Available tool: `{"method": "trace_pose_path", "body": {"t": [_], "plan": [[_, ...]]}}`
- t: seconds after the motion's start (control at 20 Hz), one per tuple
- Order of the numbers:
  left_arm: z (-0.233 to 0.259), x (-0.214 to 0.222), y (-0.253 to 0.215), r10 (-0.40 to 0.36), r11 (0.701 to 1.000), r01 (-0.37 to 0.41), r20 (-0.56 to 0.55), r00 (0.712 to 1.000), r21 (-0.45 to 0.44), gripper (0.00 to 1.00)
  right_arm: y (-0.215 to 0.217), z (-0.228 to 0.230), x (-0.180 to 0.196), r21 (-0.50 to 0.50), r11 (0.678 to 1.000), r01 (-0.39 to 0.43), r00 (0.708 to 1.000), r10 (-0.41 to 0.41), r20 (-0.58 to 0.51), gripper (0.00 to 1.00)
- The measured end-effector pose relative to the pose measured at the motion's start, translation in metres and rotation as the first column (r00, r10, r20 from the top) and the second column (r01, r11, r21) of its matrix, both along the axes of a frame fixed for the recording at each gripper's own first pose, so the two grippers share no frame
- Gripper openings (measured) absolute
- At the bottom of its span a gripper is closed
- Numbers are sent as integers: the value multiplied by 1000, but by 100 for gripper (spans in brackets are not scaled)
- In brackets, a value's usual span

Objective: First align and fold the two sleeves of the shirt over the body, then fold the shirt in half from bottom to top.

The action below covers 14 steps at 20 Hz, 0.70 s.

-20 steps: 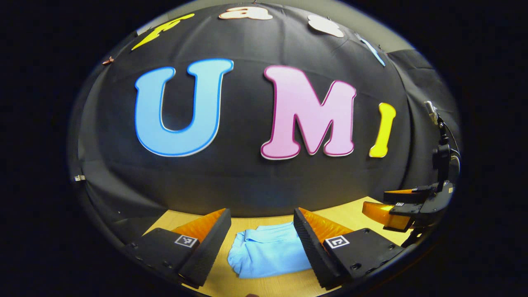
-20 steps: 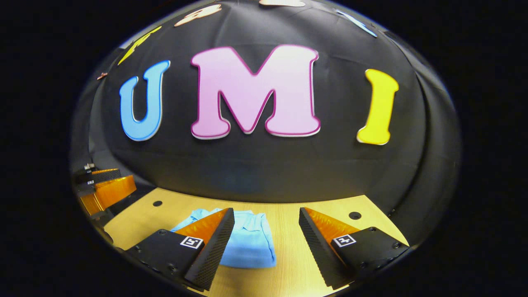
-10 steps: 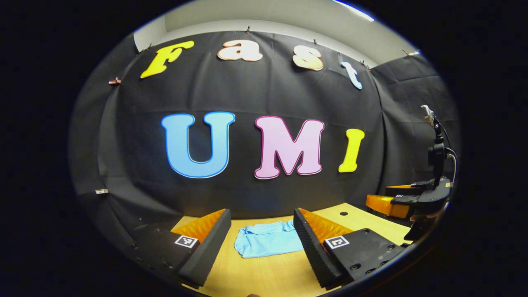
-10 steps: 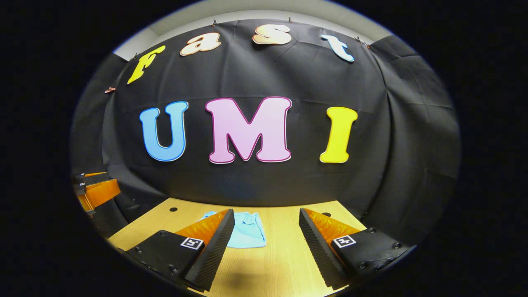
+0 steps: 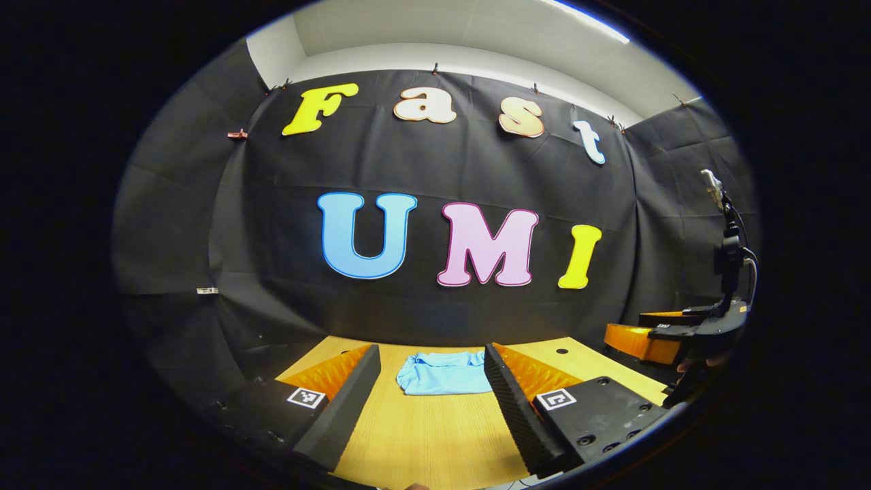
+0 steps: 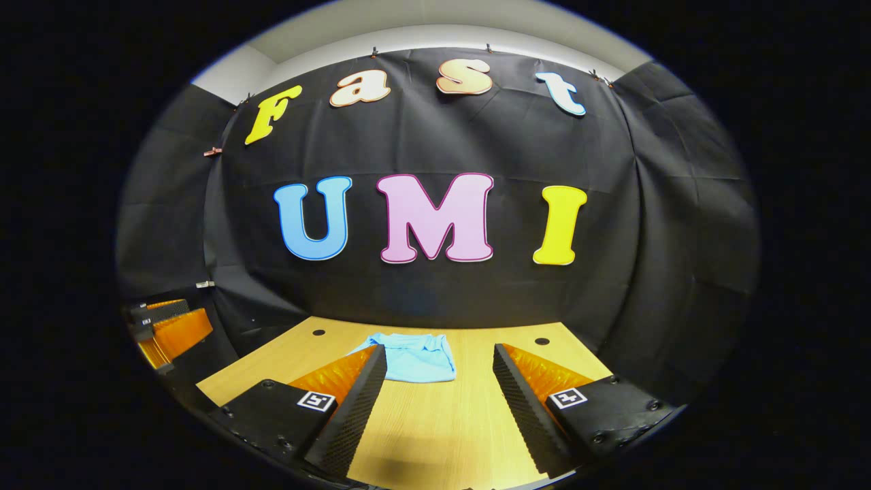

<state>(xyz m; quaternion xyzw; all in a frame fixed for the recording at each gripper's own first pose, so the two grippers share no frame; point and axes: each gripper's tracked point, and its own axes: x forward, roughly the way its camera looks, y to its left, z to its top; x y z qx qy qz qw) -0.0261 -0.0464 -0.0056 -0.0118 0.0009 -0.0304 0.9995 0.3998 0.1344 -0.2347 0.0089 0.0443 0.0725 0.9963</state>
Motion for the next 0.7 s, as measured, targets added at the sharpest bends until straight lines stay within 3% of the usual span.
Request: {"method": "trace_pose_path", "body": {"t": [0.1, 0.15, 0.25, 0.7], "plan": [[-8, -16, -5, -18, 1000, 18, -6, 1000, 14, 92, 4, -2, -16, 9, 1000, -5, 1000, 5, -10, 98], [-10, -22, -7, -25, 999, 25, -10, 1000, 21, 97, 6, -3, -27, 8, 1000, -11, 1000, 11, -9, 98], [-14, -30, -4, -28, 999, 29, -15, 999, 33, 96, 7, -17, -44, 0, 1000, 3, 1000, -3, -15, 98], [-37, -39, 21, 23, 1000, -21, -73, 997, 23, 96, -9, -19, -54, 33, 997, 76, 997, -75, -30, 98]]}}
